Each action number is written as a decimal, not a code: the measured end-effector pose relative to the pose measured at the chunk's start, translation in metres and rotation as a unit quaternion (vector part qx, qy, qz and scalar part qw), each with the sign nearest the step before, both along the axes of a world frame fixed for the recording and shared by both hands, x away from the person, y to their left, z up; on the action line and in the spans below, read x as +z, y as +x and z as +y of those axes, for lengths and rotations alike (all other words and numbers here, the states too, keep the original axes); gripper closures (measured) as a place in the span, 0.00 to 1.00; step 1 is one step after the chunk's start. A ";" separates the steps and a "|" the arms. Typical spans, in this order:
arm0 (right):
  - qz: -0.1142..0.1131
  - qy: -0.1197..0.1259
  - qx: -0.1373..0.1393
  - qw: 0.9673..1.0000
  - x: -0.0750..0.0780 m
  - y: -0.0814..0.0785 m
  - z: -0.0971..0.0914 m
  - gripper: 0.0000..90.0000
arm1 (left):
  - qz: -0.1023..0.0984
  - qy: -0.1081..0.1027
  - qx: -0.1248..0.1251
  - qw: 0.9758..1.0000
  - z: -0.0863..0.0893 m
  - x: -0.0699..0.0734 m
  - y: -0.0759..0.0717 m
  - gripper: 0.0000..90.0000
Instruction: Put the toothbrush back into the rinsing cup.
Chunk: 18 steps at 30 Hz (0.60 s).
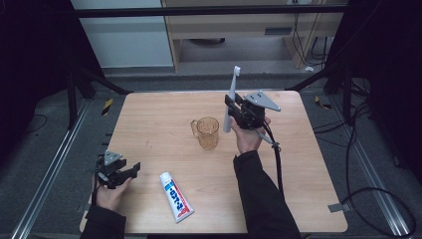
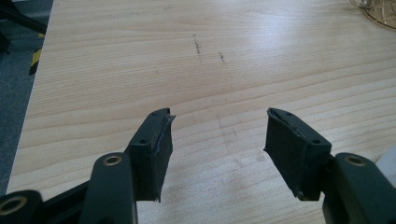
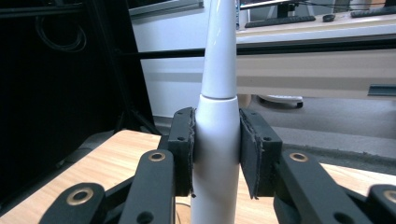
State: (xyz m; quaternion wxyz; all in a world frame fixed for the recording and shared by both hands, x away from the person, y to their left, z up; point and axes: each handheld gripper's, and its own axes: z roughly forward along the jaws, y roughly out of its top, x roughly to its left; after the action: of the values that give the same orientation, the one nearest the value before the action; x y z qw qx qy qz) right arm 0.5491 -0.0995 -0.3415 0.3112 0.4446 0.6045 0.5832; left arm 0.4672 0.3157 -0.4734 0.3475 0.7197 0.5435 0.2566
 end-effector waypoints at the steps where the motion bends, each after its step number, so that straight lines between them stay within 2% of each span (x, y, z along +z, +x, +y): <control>1: -0.001 0.001 -0.001 1.000 0.000 0.001 0.001 0.75 | 0.000 0.000 0.000 1.000 0.000 0.000 0.000 0.45; 18: -0.014 0.011 -0.011 1.000 -0.001 0.015 0.020 0.75 | 0.000 0.000 0.000 1.000 0.000 0.000 0.000 0.45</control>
State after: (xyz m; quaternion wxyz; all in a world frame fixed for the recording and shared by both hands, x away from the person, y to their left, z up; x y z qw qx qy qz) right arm 0.5645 -0.0793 -0.3428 0.3213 0.4460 0.5888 0.5926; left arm 0.4671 0.3160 -0.4734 0.3478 0.7193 0.5439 0.2567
